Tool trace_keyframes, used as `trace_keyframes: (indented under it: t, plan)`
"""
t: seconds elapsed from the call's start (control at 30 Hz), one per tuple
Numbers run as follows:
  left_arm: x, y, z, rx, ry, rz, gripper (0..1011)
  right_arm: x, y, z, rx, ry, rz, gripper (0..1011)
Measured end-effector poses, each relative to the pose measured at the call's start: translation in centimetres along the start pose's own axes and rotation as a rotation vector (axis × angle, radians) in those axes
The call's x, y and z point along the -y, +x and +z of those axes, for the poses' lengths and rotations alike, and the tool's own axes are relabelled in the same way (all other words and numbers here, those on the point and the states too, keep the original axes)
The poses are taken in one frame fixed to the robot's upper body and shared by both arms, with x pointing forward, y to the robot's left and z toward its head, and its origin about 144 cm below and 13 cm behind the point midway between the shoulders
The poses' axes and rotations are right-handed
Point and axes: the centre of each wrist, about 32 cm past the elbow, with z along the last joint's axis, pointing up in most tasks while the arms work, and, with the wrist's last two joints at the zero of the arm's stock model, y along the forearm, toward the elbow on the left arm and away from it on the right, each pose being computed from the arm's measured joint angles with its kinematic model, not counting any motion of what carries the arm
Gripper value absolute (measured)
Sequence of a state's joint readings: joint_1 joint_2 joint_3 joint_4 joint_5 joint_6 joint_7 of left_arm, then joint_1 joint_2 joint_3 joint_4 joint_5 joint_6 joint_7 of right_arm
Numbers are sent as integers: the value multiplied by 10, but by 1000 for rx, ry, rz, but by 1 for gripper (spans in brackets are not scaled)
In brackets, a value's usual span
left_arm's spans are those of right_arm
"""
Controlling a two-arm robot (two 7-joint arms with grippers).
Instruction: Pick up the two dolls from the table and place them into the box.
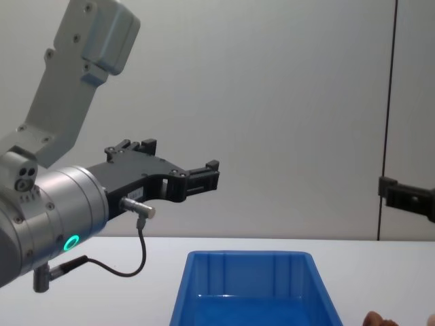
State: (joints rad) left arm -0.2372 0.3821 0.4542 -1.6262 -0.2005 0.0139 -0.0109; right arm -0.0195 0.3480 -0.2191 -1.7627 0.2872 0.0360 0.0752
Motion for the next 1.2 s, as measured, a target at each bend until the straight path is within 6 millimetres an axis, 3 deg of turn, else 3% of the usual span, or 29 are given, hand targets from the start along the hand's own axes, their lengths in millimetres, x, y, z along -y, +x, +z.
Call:
trace_keyframes:
  t: [0.67, 1.2]
  plan:
    - [0, 0, 0, 0, 0, 0, 1001, 18, 28, -19, 23, -211, -11, 1001]
    - [0, 0, 0, 0, 0, 0, 1001, 12, 36, -36, 2, -383, -27, 1001]
